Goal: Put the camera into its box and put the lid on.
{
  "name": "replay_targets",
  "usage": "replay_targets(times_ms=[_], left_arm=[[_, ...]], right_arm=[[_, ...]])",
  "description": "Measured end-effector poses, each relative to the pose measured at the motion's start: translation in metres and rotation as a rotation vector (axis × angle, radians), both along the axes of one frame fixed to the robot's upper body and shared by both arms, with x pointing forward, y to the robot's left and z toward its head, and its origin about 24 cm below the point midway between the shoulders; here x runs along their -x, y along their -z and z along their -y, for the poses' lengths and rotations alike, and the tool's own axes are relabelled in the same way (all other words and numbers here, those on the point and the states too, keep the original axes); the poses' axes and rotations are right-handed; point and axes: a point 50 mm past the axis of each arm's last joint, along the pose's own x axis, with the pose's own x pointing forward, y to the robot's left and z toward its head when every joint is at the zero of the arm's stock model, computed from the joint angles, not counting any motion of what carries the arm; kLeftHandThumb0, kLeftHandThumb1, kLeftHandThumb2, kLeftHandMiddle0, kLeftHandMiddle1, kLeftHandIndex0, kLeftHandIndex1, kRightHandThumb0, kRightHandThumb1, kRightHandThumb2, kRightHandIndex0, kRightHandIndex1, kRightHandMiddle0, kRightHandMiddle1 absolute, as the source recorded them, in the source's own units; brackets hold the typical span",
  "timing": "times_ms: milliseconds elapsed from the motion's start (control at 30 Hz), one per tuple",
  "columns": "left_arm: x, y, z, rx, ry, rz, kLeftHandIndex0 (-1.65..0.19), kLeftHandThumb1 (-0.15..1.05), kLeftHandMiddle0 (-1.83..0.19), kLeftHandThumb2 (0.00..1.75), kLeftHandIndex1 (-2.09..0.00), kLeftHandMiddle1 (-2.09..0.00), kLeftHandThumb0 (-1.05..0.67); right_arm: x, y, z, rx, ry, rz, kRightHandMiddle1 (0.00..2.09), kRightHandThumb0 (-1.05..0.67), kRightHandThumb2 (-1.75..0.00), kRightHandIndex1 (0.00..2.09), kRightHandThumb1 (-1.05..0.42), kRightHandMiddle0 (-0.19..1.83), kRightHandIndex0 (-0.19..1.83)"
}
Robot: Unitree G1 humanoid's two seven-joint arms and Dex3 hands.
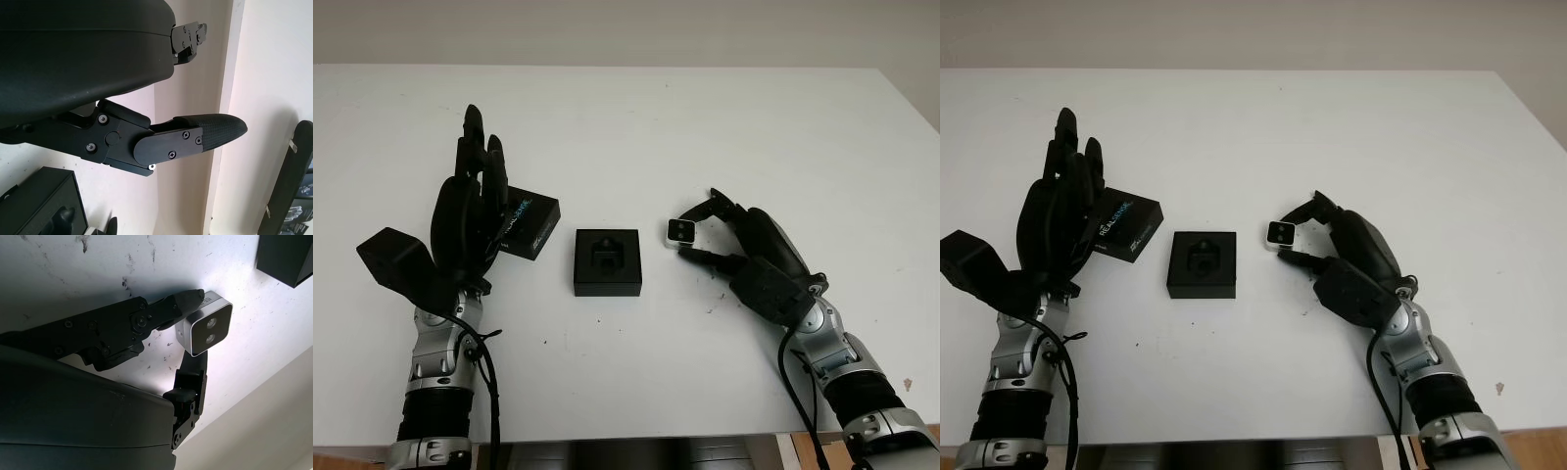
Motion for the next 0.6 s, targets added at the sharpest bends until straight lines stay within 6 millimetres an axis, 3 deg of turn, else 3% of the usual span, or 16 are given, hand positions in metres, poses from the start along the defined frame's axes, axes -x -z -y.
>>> replay_targets(times_ms=[233, 600], left_arm=[[-0.0002, 0.0004, 0.0006, -0.004, 0.001, -0.004, 0.19, 1.05, 0.19, 0.58, 0.00, 0.00, -0.72], [-0.0004, 0.0009, 0.0004, -0.005, 0.007, -0.011, 0.19, 1.05, 0.19, 0.58, 0.00, 0.00, -0.71]], right_arm=[[-0.0003, 0.0001, 0.0006, -0.061, 0.033, 0.016, 1.41, -0.42, -0.05, 0.11, -0.99, 0.39, 0.37], [-0.0004, 0.0039, 0.0014, -0.332, 0.114, 0.026, 1.61, -0.43, -0.06, 0.15, -1.01, 0.27, 0.37]])
